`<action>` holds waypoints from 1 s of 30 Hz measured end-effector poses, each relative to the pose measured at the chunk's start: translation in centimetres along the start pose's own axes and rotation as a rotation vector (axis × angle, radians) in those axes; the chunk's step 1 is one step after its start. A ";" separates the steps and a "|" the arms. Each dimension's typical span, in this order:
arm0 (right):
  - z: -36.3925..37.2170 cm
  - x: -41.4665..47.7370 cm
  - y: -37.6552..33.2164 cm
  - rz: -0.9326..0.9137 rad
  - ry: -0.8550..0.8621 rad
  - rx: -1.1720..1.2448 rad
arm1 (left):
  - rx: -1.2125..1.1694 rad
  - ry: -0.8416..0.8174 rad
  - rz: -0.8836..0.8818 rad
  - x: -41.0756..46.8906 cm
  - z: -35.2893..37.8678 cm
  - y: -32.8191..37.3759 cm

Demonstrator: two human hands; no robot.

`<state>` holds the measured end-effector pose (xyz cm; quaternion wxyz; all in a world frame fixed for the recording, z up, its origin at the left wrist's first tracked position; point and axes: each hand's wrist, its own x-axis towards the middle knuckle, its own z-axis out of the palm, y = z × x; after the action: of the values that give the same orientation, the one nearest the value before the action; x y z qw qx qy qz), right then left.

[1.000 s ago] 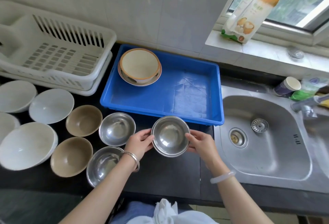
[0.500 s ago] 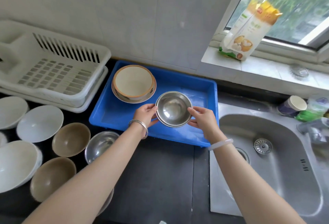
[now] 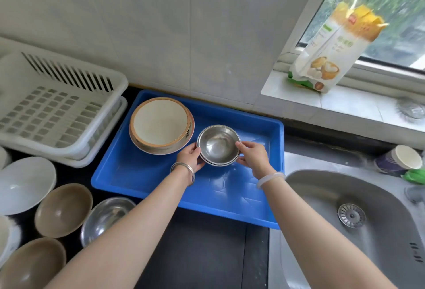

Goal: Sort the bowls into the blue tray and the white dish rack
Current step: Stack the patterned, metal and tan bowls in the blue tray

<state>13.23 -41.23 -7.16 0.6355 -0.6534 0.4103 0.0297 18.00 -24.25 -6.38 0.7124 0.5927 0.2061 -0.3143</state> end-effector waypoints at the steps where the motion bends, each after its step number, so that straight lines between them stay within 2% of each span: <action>1: 0.1 0.3 0.0 0.003 -0.004 0.009 | -0.010 0.006 0.002 0.4 0.0 -0.1; 7: 0.7 2.0 0.1 0.024 -0.033 0.070 | -0.123 0.052 0.059 1.9 0.5 -0.6; 10: 0.9 2.7 0.0 0.028 -0.036 0.085 | -0.214 0.107 0.019 2.3 0.9 -1.0; 16: 1.6 3.7 -0.4 0.016 -0.045 0.106 | -0.354 0.109 -0.034 2.4 1.6 -0.8; 30: 1.8 4.4 -1.0 -0.006 -0.033 0.085 | -0.389 0.120 -0.004 3.0 2.1 -0.4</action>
<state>17.55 -42.00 -9.17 0.6695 -0.6265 0.3986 0.0210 19.65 -26.98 -8.22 0.7991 0.4612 0.3062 -0.2344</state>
